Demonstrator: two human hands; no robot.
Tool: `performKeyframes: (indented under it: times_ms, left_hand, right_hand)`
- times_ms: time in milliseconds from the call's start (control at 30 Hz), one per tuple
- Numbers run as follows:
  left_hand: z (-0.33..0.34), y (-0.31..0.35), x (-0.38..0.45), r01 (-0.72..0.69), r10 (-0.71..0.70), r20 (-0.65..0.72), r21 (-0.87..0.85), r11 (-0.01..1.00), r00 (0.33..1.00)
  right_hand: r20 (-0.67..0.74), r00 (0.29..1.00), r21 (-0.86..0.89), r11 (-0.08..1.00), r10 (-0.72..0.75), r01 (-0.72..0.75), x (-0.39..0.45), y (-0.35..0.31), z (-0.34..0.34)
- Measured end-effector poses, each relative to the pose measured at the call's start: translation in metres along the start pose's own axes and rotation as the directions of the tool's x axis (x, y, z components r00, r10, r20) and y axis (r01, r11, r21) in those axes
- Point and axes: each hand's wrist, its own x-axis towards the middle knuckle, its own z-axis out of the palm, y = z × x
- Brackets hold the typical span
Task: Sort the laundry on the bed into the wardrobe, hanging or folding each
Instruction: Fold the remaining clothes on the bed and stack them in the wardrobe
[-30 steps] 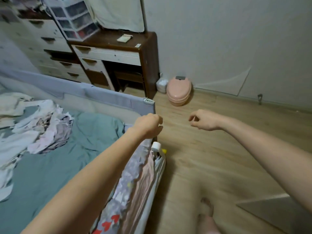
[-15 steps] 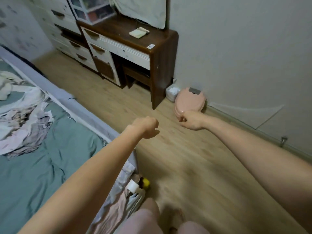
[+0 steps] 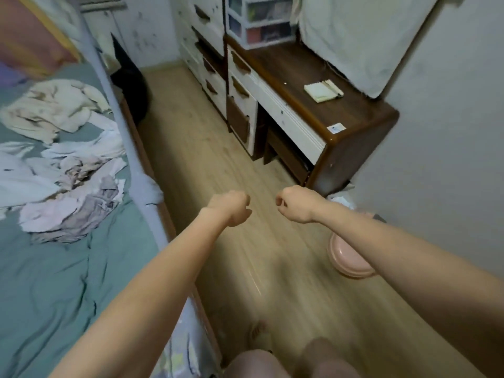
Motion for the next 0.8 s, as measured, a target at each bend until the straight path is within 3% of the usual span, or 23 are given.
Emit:
performKeyframes:
  times_ms: [167, 300, 433, 567, 700, 800]
  left_hand:
    - [-0.037, -0.077, 0.009, 0.173, -0.183, -0.083, -0.112, 0.978, 0.98]
    - [-0.05, -0.135, 0.008, 0.364, -0.395, -0.107, -0.23, 0.903, 0.912]
    - [-0.061, -0.188, -0.005, 0.592, -0.672, -0.08, -0.406, 0.696, 0.736]
    - [-0.056, -0.228, -0.024, 0.733, -0.847, 0.005, -0.503, 0.457, 0.531]
    - [-0.022, -0.261, -0.044, 0.809, -0.925, 0.15, -0.547, 0.215, 0.348]
    - [0.01, -0.289, -0.051, 0.826, -0.927, 0.27, -0.56, 0.068, 0.259]
  right_hand:
    - [0.001, 0.97, -0.05, 0.969, -0.243, 0.243, 0.12, -0.033, -0.056]
    - [0.011, 0.881, -0.078, 0.878, -0.473, 0.472, 0.213, -0.079, -0.093]
    - [0.071, 0.741, -0.124, 0.731, -0.668, 0.671, 0.291, -0.143, -0.118]
    - [0.161, 0.577, -0.164, 0.555, -0.801, 0.816, 0.339, -0.214, -0.129]
    - [0.278, 0.424, -0.175, 0.389, -0.862, 0.905, 0.377, -0.286, -0.121]
    - [0.356, 0.352, -0.216, 0.29, -0.866, 0.932, 0.405, -0.337, -0.104]
